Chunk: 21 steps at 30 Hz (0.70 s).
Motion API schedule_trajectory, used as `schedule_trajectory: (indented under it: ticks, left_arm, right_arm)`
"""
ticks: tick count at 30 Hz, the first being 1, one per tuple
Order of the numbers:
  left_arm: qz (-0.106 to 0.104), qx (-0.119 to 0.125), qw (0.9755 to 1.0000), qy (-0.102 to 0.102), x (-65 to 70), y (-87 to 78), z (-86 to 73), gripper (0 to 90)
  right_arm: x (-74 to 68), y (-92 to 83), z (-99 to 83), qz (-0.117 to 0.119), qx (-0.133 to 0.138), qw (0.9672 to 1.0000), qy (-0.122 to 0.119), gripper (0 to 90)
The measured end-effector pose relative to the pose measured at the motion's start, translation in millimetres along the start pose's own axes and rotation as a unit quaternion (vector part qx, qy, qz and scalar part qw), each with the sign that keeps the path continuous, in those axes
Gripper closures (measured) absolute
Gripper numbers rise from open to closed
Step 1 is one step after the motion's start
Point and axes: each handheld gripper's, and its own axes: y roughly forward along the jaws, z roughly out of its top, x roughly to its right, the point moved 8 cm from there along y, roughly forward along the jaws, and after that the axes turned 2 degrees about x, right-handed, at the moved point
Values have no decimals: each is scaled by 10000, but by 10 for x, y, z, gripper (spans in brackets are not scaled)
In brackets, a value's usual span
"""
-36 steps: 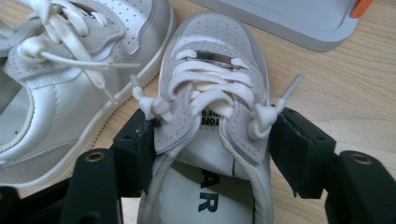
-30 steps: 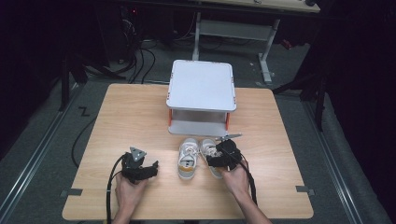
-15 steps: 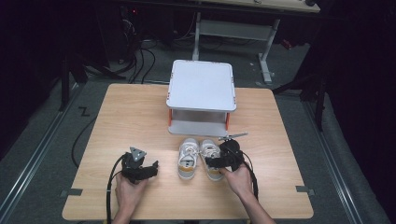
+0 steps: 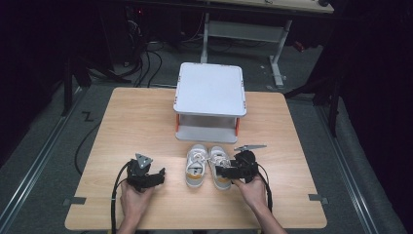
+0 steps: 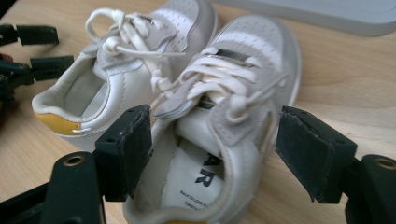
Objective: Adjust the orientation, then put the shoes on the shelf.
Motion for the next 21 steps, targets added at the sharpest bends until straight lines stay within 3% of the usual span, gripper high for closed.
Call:
schedule_trajectory:
  ticks: [2, 6, 11, 13, 14, 15, 16, 19, 21]
  left_arm:
    - [2, 1, 10000, -7, 1, 0, 0, 194]
    - [1, -1, 10000, -5, 1, 0, 0, 193]
    - [-1, -13, 10000, 3, -1, 0, -1, 190]
    - [2, -19, 10000, -6, 1, 0, -1, 188]
    - [-15, -20, 10000, 8, 3, 1, -1, 178]
    - [-17, -27, 10000, 4, 5, 0, -2, 178]
    - [-17, -28, 10000, -2, 6, 1, -1, 178]
    - [4, -76, 10000, 4, 13, 2, 3, 170]
    - [-24, -195, 9998, 49, 20, -12, 12, 200]
  right_arm:
    - [47, -77, -3, -36, 310, 9995, -15, 269]
    - [108, -150, -18, -117, 517, 9986, -47, 281]
    - [283, -244, -111, -371, 746, 9965, -3, 301]
    - [379, -265, -163, -562, 807, 9952, -20, 309]
    - [477, -273, -221, -774, 810, 9937, -32, 318]
    - [477, -273, -221, -774, 810, 9937, -32, 318]
    - [532, -272, -246, -930, 813, 9923, -86, 323]
    - [686, -258, -317, -1352, 811, 9873, -186, 333]
    - [837, -226, -382, -1760, 744, 9814, -210, 342]
